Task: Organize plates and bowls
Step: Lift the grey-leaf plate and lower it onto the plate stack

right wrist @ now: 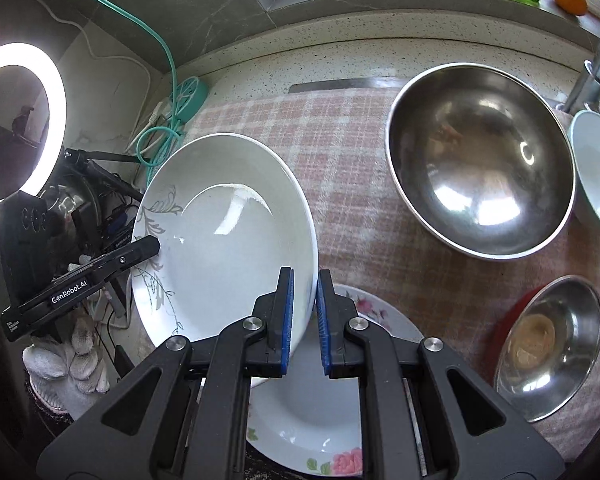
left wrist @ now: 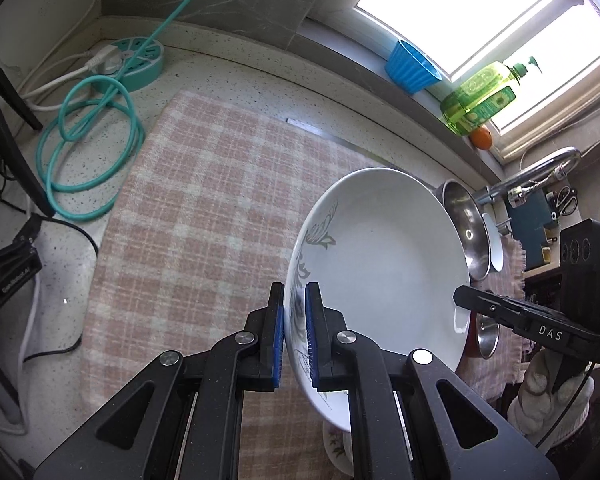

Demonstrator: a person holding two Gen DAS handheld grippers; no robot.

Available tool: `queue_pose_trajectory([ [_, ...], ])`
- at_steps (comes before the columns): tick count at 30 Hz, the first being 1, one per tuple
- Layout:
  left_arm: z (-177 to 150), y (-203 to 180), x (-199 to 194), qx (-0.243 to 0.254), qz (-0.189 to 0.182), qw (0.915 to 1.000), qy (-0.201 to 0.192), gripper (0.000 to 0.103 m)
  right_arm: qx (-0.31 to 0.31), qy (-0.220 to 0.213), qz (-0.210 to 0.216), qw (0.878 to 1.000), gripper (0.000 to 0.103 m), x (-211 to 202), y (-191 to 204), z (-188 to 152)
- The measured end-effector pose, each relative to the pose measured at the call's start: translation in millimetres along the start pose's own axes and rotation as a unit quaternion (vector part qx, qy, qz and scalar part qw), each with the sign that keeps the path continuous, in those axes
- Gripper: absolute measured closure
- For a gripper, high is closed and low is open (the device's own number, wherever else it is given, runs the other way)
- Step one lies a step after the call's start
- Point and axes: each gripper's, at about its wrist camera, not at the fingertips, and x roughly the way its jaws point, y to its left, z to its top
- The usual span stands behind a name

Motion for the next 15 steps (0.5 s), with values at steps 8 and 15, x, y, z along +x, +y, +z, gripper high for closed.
queue_pose_trajectory([
  [8, -28, -26, 5, 0.027, -0.011, 0.9993, 0.023, 0.095, 0.017, 0.001, -0.011, 1.000, 0.092, -14, -23, -43],
  [15, -50, -40, 16, 0.047, -0.013, 0.9976, 0.049, 0.095, 0.040, 0.005, -0.022, 0.999, 0.092, -18, -41, -76],
])
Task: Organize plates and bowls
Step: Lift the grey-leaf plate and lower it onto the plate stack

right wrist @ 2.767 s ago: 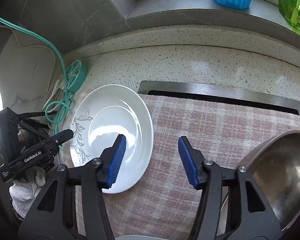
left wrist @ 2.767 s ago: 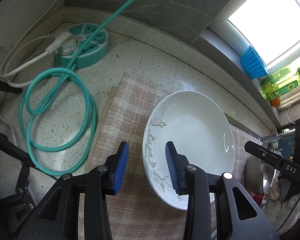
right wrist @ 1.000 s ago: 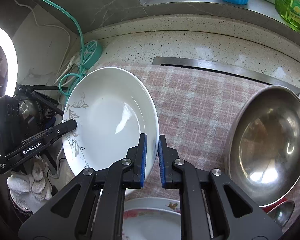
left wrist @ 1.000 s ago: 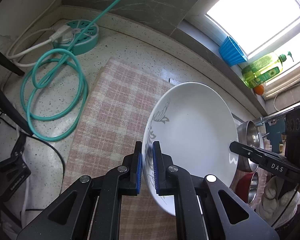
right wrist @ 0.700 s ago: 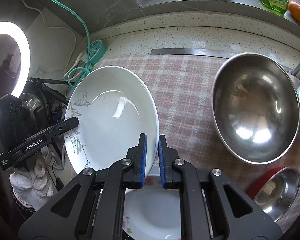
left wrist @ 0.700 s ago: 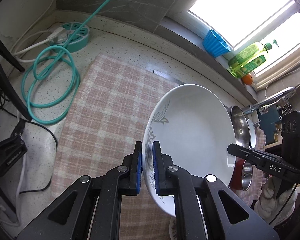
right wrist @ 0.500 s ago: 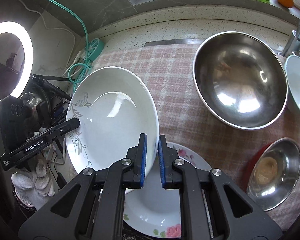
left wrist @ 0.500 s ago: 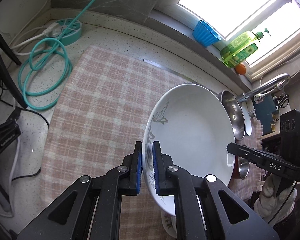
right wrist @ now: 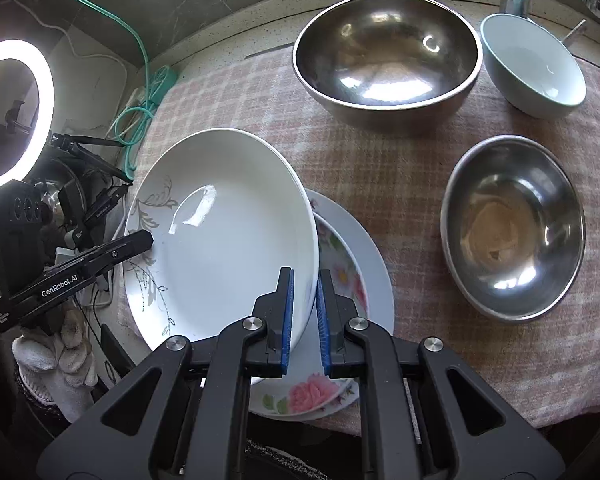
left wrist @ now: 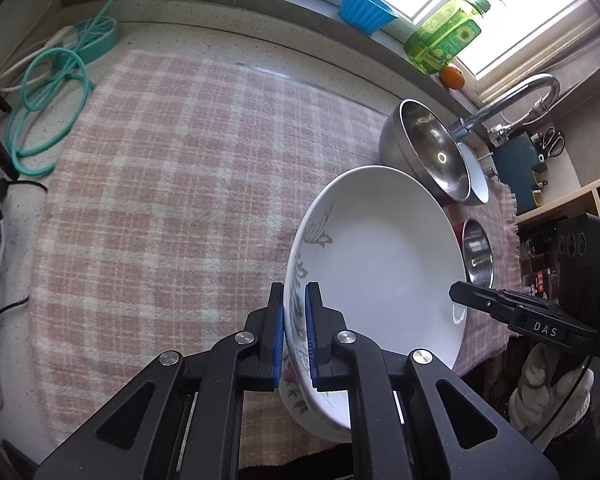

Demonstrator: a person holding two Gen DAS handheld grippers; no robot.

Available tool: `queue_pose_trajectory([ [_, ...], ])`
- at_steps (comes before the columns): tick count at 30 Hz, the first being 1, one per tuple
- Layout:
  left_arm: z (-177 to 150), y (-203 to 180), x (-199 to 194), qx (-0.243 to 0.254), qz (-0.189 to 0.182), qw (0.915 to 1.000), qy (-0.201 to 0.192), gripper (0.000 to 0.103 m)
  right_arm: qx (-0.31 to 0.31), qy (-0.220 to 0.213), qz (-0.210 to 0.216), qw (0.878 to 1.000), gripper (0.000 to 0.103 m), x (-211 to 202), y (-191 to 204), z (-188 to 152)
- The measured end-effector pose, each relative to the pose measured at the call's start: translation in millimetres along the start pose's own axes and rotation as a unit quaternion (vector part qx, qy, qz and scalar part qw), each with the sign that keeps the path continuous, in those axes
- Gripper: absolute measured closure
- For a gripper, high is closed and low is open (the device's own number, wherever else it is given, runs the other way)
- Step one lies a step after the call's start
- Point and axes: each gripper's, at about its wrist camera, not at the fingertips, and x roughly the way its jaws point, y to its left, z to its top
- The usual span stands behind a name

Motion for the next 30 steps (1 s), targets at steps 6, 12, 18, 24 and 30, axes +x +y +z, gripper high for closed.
queue_pose_trajectory([
  [6, -11, -7, 8, 0.007, -0.005, 0.9998, 0.017, 0.095, 0.010, 0.007, -0.008, 1.000, 0.092, 1, -11, -16],
  [12, -19, -15, 16, 0.021, -0.003, 0.9992, 0.033, 0.095, 0.017, 0.016, -0.017, 1.000, 0.092, 3, -20, -27],
  [18, -23, -17, 20, 0.027, 0.000, 0.9986, 0.045, 0.095, 0.017, 0.023, -0.022, 0.999, 0.092, 6, -22, -34],
  [24, -25, -18, 24, 0.032, 0.000, 0.9979, 0.056, 0.095, 0.014, 0.023, -0.029, 0.999, 0.090, 7, -22, -34],
  [30, -25, -19, 24, 0.035, 0.003, 0.9978, 0.056, 0.095, -0.006, 0.021, -0.045, 0.999, 0.089, 8, -16, -36],
])
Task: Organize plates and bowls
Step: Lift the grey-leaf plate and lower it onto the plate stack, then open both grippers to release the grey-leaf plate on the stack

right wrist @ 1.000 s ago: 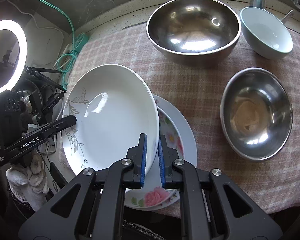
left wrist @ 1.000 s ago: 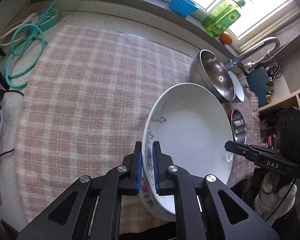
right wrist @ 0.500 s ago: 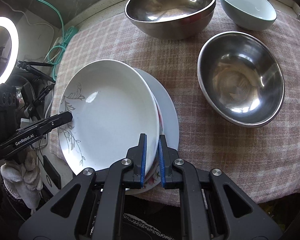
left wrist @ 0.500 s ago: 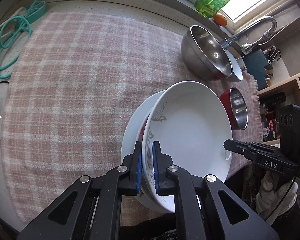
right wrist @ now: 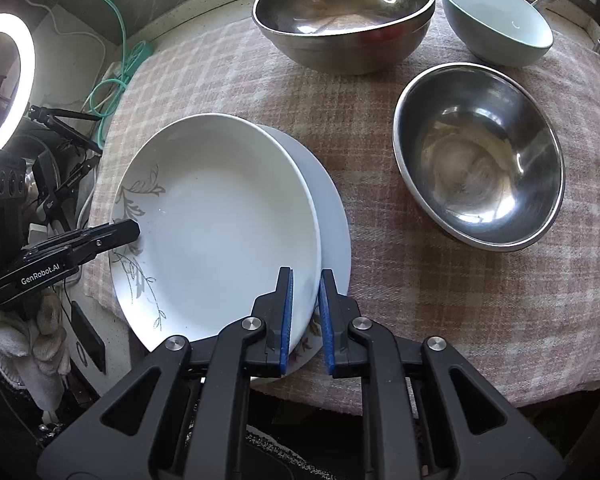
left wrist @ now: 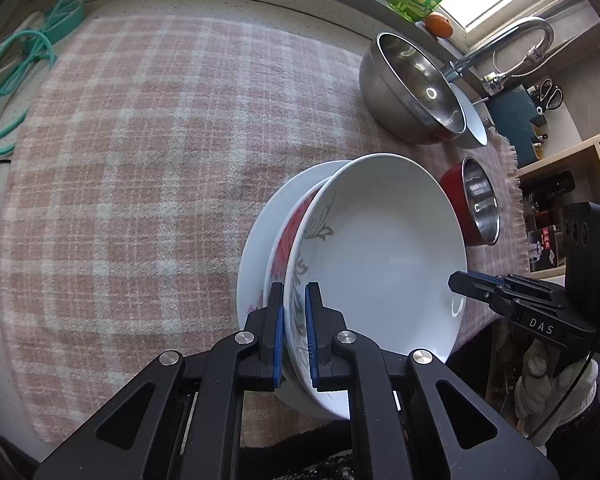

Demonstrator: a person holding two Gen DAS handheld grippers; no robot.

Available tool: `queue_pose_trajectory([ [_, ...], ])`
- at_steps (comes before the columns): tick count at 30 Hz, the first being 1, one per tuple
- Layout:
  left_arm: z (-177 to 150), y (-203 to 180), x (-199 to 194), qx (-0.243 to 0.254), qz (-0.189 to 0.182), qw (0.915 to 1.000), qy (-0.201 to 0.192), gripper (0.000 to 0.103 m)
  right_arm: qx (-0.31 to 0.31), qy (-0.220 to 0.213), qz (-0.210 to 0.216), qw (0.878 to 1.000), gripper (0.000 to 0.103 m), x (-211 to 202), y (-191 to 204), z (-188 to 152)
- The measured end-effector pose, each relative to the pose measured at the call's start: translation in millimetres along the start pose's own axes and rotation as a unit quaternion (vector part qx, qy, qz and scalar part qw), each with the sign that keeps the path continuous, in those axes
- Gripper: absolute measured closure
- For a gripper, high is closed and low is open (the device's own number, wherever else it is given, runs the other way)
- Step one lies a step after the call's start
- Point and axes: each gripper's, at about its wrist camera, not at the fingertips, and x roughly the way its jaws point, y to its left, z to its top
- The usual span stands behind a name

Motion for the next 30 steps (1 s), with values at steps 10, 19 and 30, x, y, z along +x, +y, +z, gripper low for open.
queue_pose_trajectory([
  [10, -1, -3, 0, 0.006, 0.009, 0.9999, 0.000, 0.095, -0.021, -0.002, -0.013, 1.000, 0.085, 2, 5, -2],
  [19, -2, -6, -1, 0.016, 0.018, 0.9997, -0.002, 0.093, -0.023, -0.012, -0.019, 1.000, 0.066, -3, 4, -3],
  [30, -2, -8, -10, 0.022, 0.025, 0.9994, -0.014, 0.081, -0.013, -0.023, -0.016, 1.000, 0.058, -9, -2, -3],
])
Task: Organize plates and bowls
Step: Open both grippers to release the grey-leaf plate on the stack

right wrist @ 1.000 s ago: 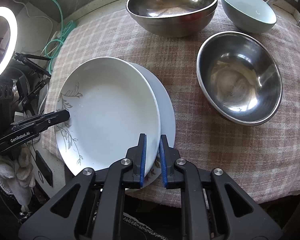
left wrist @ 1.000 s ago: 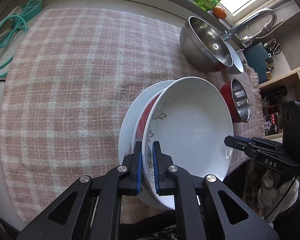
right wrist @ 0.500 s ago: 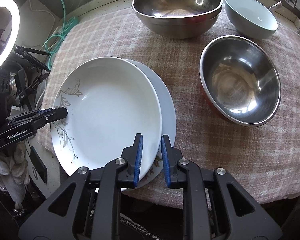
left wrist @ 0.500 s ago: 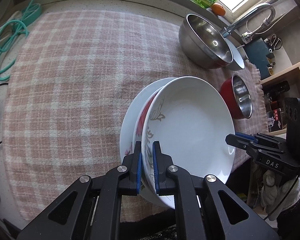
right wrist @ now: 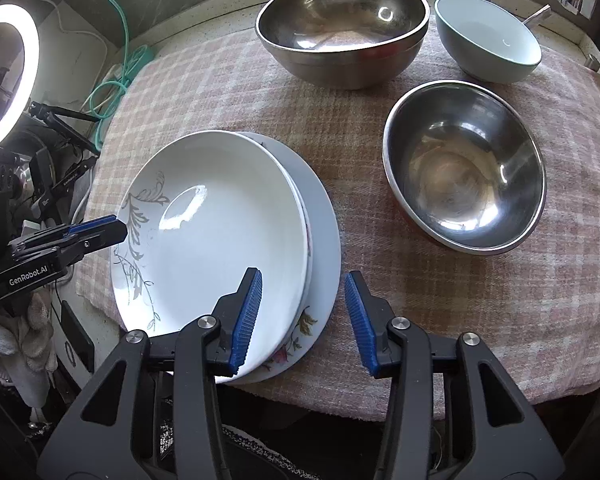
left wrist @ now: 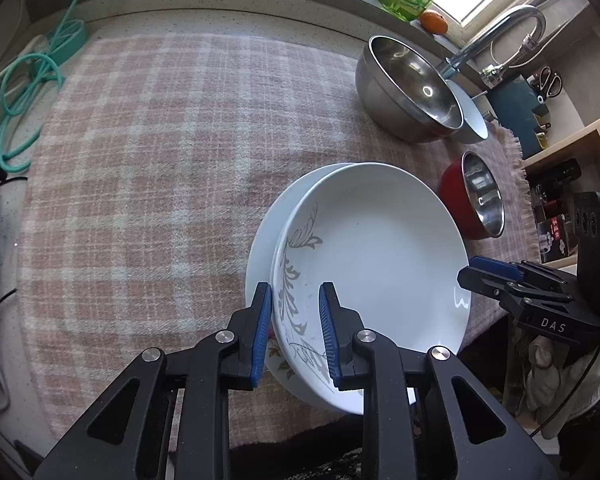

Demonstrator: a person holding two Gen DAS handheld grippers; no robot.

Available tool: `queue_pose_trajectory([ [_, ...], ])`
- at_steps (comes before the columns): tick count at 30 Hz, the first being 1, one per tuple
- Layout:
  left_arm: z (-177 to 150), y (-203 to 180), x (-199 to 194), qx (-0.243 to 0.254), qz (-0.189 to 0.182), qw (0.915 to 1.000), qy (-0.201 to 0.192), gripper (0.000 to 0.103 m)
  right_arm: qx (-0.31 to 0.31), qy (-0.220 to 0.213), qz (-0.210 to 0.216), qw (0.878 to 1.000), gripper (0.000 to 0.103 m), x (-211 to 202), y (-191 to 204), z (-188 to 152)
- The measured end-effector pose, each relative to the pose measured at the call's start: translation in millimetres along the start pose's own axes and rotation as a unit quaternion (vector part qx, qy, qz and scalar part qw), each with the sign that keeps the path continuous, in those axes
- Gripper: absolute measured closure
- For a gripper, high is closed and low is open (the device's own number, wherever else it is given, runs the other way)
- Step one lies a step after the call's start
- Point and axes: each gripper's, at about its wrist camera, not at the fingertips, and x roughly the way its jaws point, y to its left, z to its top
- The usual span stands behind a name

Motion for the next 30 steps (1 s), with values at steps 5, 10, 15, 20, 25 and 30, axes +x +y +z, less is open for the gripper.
queue_pose_trajectory([
  [5, 2, 0, -5, -0.003, 0.000, 0.9999, -0.010, 0.081, 0.001, -0.008, 0.002, 1.000, 0.058, -5, -1, 2],
  [10, 8, 1, -9, -0.008, 0.000, 0.9998, -0.020, 0.081, 0.007, -0.021, 0.005, 1.000, 0.058, -14, -4, 6],
  [15, 18, 1, -12, -0.012, -0.001, 0.9995, -0.030, 0.081, 0.012, -0.038, 0.009, 0.999, 0.058, -26, -10, 15],
  [20, 33, -4, -15, -0.008, -0.007, 0.9991, -0.040, 0.081, 0.028, -0.063, 0.013, 0.998, 0.058, -42, -21, 31],
  [25, 52, -10, -18, -0.007, -0.014, 0.9984, -0.054, 0.081, 0.039, -0.091, 0.005, 0.995, 0.058, -61, -29, 53],
  [30, 74, -15, -16, -0.021, -0.032, 0.9969, -0.068, 0.081, 0.056, -0.109, 0.003, 0.992, 0.058, -71, -41, 79],
])
